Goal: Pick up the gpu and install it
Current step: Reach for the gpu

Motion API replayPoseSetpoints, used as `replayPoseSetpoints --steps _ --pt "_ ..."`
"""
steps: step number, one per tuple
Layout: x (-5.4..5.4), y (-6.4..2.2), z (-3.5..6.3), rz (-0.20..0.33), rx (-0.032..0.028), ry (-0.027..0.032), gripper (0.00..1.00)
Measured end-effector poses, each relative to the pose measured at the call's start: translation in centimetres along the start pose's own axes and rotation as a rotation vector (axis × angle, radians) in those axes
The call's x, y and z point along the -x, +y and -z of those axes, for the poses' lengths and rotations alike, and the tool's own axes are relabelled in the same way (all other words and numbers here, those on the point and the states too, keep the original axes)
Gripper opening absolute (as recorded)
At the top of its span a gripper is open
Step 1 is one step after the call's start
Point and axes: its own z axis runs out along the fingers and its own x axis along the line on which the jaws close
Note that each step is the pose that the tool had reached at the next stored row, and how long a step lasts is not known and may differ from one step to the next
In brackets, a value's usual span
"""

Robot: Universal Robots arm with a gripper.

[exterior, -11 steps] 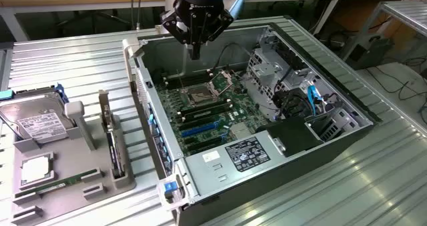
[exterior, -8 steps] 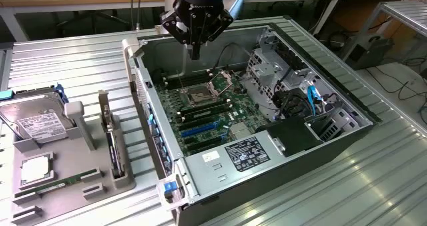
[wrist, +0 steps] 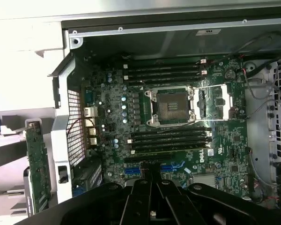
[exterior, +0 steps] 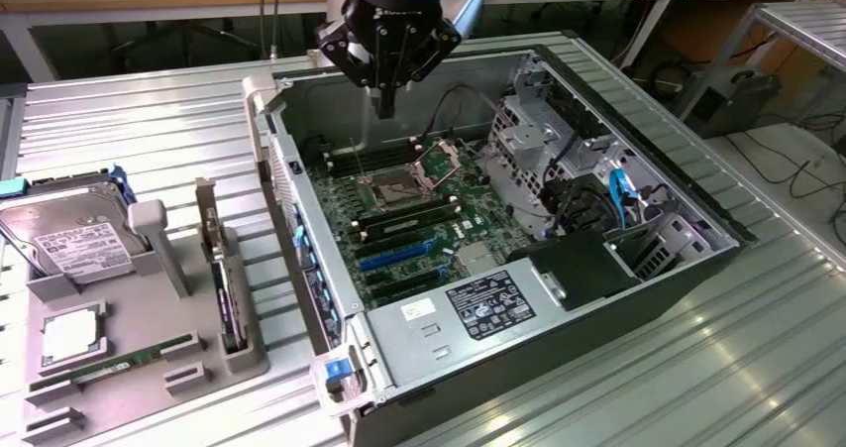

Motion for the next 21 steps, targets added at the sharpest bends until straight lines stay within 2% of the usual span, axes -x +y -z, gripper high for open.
replayPoseSetpoints --steps 3,10,14,21 --pt "-0.7 -0.64 0.04 0.0 0.0 -0.0004 0.11" --pt "-3.5 -2.44 0.2 0.0 -0.0001 -0.0007 0.11" --pt "-6.7 -3.92 0.33 0.0 0.0 -0.001 0.11" --pt "-9.8 -5.12 0.13 0.0 0.0002 -0.0013 0.11"
